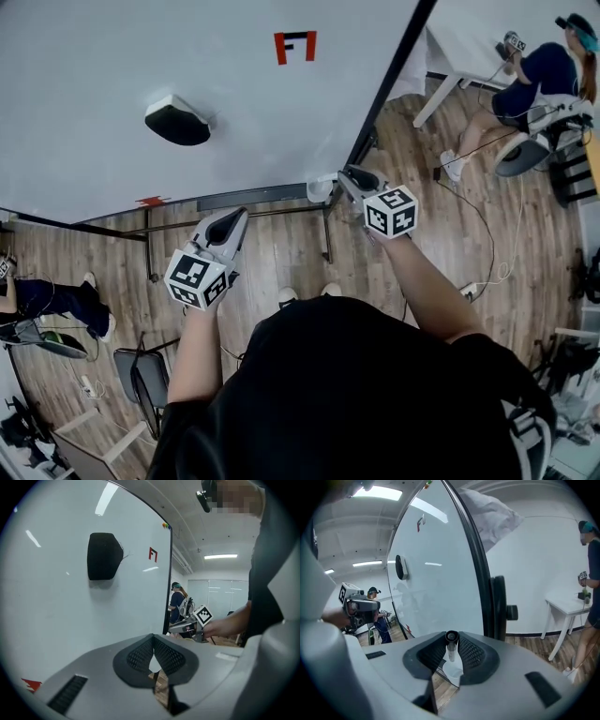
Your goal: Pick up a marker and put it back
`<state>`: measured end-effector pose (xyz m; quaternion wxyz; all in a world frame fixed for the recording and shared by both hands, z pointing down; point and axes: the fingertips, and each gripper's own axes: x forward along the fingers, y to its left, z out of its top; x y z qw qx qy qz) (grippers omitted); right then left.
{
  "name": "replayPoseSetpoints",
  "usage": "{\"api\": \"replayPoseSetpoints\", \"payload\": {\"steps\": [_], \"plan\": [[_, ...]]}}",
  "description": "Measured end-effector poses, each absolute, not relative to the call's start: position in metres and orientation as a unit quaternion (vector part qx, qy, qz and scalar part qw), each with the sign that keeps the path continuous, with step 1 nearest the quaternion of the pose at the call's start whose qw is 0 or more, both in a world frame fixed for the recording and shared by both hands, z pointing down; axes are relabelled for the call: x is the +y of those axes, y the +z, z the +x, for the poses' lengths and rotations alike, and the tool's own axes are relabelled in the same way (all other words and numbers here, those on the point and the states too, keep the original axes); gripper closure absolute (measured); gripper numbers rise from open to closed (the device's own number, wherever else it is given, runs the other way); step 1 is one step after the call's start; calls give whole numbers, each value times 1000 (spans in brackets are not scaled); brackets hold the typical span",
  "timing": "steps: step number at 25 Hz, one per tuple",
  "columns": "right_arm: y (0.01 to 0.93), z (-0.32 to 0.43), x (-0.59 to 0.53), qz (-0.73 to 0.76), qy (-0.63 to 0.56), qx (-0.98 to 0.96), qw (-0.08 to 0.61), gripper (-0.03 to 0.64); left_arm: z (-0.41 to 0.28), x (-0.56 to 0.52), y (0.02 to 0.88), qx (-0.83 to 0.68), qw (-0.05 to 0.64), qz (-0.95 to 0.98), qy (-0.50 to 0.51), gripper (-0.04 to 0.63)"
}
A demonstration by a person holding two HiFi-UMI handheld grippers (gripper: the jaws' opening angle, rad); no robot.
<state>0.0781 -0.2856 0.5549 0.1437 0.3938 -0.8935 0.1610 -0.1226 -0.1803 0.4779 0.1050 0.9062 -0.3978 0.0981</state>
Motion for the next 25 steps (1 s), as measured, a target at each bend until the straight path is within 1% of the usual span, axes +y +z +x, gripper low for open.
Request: {"api": "replayPoseSetpoints", "payload": {"steps": [6,13,25], "plan": [[510,89,-266,403,135,-897,118,543,-115,-182,464,-388,90,913,93,584],[480,104,-241,419,118,-896,93,545,-116,-178,457,-383,83,915,94,584],[476,108,-226,424,120,-893,86,543,-113,-180,454,-375,78,919,96,584]]}}
